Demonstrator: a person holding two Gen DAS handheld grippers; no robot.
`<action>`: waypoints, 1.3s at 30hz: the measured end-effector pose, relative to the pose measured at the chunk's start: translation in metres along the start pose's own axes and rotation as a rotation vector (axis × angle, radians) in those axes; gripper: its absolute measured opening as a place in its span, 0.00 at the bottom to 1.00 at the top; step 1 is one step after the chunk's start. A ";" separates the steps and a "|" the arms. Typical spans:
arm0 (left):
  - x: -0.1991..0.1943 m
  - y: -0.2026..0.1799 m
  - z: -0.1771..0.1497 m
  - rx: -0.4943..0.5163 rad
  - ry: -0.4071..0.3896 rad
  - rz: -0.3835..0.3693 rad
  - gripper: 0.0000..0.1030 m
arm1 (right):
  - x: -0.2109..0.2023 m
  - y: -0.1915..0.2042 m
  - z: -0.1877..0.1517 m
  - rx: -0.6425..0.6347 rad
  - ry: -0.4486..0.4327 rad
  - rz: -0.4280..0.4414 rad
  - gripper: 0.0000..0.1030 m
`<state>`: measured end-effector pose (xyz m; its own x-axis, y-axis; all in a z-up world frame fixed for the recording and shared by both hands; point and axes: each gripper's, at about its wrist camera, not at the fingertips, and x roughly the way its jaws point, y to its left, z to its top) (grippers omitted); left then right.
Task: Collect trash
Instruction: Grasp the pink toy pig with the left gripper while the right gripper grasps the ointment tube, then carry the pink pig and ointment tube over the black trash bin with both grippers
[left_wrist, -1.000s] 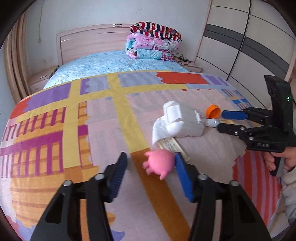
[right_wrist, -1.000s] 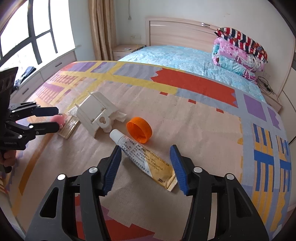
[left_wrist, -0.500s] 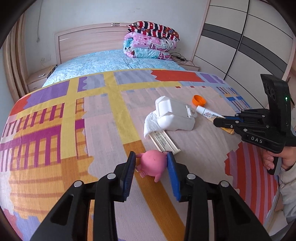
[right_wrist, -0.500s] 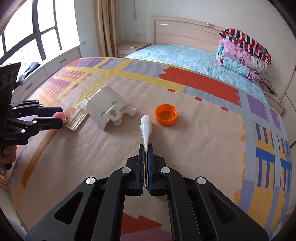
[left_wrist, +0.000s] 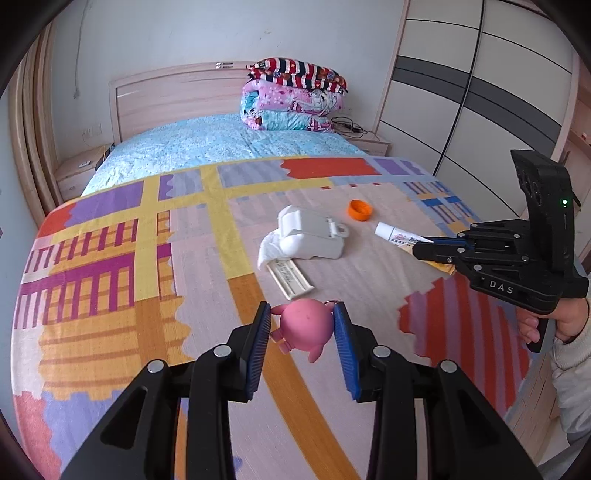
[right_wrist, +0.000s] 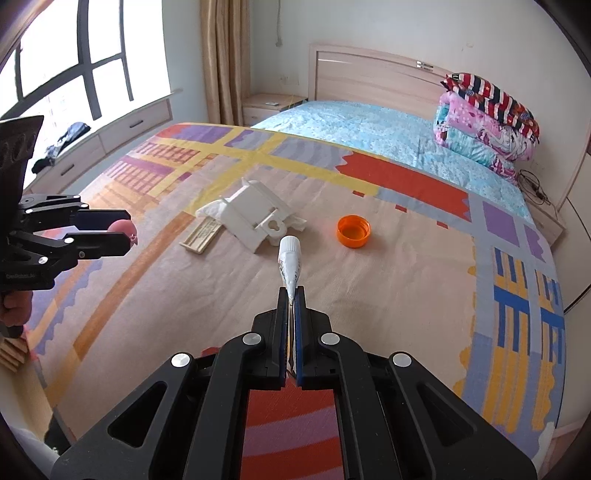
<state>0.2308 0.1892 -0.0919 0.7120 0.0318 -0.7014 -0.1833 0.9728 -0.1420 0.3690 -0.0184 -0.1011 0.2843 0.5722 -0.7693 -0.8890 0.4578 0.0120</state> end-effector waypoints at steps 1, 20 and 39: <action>-0.005 -0.004 -0.001 0.004 -0.006 0.002 0.33 | -0.005 0.002 -0.001 -0.001 -0.005 -0.002 0.04; -0.080 -0.064 -0.028 0.072 -0.085 -0.008 0.33 | -0.091 0.047 -0.048 -0.009 -0.089 -0.008 0.04; -0.117 -0.111 -0.101 0.095 -0.079 -0.043 0.33 | -0.136 0.101 -0.116 0.017 -0.086 0.071 0.04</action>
<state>0.0995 0.0544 -0.0642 0.7700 0.0041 -0.6380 -0.0890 0.9909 -0.1011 0.1990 -0.1285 -0.0693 0.2509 0.6600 -0.7081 -0.9020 0.4250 0.0765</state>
